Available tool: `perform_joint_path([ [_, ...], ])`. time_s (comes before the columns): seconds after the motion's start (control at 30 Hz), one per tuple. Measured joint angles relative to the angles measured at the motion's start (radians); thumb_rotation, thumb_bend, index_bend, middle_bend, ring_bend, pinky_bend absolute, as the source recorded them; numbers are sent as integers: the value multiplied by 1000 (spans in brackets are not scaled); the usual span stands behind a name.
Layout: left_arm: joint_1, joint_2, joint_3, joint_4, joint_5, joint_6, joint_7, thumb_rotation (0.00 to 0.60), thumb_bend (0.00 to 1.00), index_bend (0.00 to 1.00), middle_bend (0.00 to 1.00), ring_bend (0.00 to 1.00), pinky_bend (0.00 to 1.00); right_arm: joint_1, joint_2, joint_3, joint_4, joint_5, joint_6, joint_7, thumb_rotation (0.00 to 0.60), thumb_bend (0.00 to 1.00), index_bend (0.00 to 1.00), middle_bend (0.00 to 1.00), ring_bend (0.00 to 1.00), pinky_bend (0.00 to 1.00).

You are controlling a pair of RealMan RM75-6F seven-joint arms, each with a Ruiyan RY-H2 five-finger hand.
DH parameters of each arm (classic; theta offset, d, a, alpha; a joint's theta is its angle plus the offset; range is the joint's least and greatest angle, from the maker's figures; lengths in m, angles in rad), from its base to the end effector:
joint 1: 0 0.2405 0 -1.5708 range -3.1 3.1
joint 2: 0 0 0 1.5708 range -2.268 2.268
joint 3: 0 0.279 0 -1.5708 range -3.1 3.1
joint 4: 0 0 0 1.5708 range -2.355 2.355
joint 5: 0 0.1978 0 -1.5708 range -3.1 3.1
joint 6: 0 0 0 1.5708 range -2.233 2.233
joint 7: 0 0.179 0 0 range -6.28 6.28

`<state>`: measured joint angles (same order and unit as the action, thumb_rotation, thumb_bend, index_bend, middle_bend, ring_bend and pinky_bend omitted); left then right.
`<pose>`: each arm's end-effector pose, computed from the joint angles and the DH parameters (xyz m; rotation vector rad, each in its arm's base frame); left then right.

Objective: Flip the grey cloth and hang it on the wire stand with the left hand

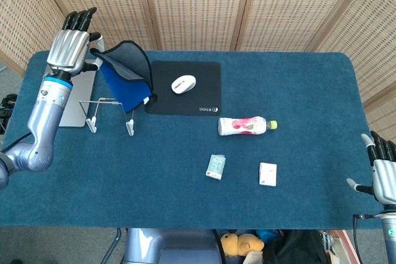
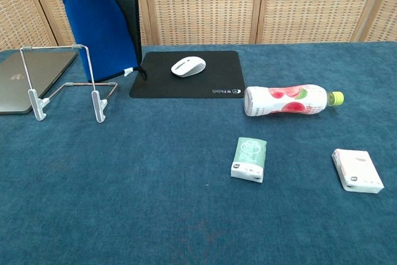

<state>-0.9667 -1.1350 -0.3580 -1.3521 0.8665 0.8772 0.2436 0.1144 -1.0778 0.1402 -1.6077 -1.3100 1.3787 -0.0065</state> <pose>-0.1155 0.5164 0.2145 -1.5001 -0.6898 -1.0041 -0.3509 -0.2424 0.2072 1.2510 -0.9459 0.8134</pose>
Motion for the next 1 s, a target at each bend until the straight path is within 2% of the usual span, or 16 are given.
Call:
perform_joint_path([
  [0.27,11,7,9,44,46,-19,-49,600,535,877,0,0,0,3,-2,1,2,6,-6,-4,600,0,0,0,0,0],
  [0.63,83,91,55,-33,153,-32,-121,600,535,877,0,0,0,-1,4,1,-2,3,-1,10,600,0,0,0,0,0],
  [1.0,162,138,87,-26,221,-14,-241,600,534,877,0,0,0,-5,12,-3,-15,-18,12,20,600,0,0,0,0,0],
])
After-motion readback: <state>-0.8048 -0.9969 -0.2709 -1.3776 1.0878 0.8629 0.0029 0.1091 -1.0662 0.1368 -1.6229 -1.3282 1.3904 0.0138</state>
